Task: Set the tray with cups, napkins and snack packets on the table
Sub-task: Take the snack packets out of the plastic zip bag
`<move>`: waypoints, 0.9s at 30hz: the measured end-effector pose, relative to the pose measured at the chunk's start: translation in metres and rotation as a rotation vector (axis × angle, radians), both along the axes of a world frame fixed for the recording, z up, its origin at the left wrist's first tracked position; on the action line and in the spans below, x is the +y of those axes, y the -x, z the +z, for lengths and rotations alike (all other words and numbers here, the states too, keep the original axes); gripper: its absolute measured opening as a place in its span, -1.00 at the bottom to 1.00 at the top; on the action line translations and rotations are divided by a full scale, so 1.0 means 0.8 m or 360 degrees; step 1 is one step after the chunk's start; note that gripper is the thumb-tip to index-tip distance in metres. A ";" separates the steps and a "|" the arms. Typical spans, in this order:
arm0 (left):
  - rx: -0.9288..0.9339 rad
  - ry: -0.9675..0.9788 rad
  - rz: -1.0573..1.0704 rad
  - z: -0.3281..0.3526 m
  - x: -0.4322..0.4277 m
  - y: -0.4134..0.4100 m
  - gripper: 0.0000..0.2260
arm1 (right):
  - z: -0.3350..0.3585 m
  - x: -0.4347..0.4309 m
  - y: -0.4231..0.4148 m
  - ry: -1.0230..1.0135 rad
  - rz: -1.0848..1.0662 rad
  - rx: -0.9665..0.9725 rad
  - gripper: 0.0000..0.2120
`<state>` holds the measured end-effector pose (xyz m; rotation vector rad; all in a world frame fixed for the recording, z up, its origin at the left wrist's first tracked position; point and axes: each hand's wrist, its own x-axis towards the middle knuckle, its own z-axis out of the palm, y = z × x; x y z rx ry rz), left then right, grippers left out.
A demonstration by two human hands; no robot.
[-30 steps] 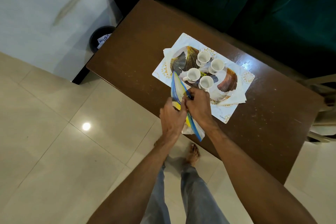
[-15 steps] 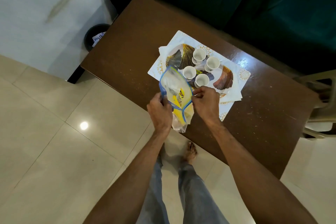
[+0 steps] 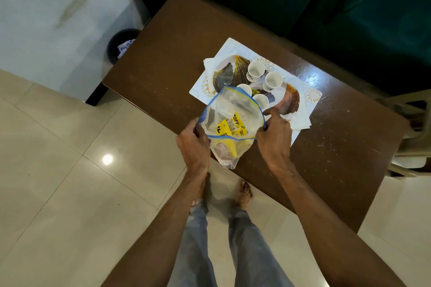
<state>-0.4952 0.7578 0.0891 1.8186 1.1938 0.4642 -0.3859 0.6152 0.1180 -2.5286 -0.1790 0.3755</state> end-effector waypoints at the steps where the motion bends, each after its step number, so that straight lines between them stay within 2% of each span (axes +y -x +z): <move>1: -0.0013 -0.0016 -0.0012 0.001 -0.003 0.002 -0.77 | 0.003 0.003 0.004 0.0116 0.0093 -0.0102 -0.46; 3: -0.0072 -0.0015 0.0000 0.003 -0.012 0.006 -0.76 | 0.011 0.016 0.017 0.0173 0.0366 -0.0442 -0.40; 5: -0.0123 -0.0044 -0.0033 0.008 -0.022 0.009 -0.76 | 0.010 0.037 0.024 0.0026 0.0628 -0.0623 -0.52; 6: -0.0142 -0.0055 -0.0055 0.011 -0.025 0.009 -0.76 | 0.004 0.049 0.022 0.0010 0.0744 -0.0501 -0.60; 8: -0.0176 -0.0011 -0.0052 0.011 -0.027 0.009 -0.76 | -0.020 0.073 0.007 0.0168 0.0868 0.0026 -0.69; 10: -0.0192 0.0081 -0.0023 0.008 -0.028 0.008 -0.77 | -0.051 0.090 -0.010 0.0439 0.0937 0.0440 -0.63; 12: -0.0206 0.0122 -0.0002 0.003 -0.028 0.011 -0.77 | -0.080 0.101 -0.015 0.0587 0.0986 0.0568 -0.54; 14: -0.0232 0.0189 0.0012 -0.002 -0.028 0.015 -0.77 | -0.104 0.107 -0.014 0.0649 0.0973 0.0556 -0.53; 19: -0.0250 0.0275 0.0040 -0.002 -0.024 0.018 -0.77 | -0.118 0.104 -0.012 0.0574 0.0911 0.0408 -0.71; 24: -0.0226 0.0289 0.0003 0.010 -0.025 0.011 -0.79 | -0.073 0.086 -0.007 0.0495 0.0837 0.0218 -0.72; 27: -0.0211 0.0260 -0.0022 0.015 -0.028 0.005 -0.80 | -0.032 0.063 0.000 0.0333 0.0829 0.0154 -0.73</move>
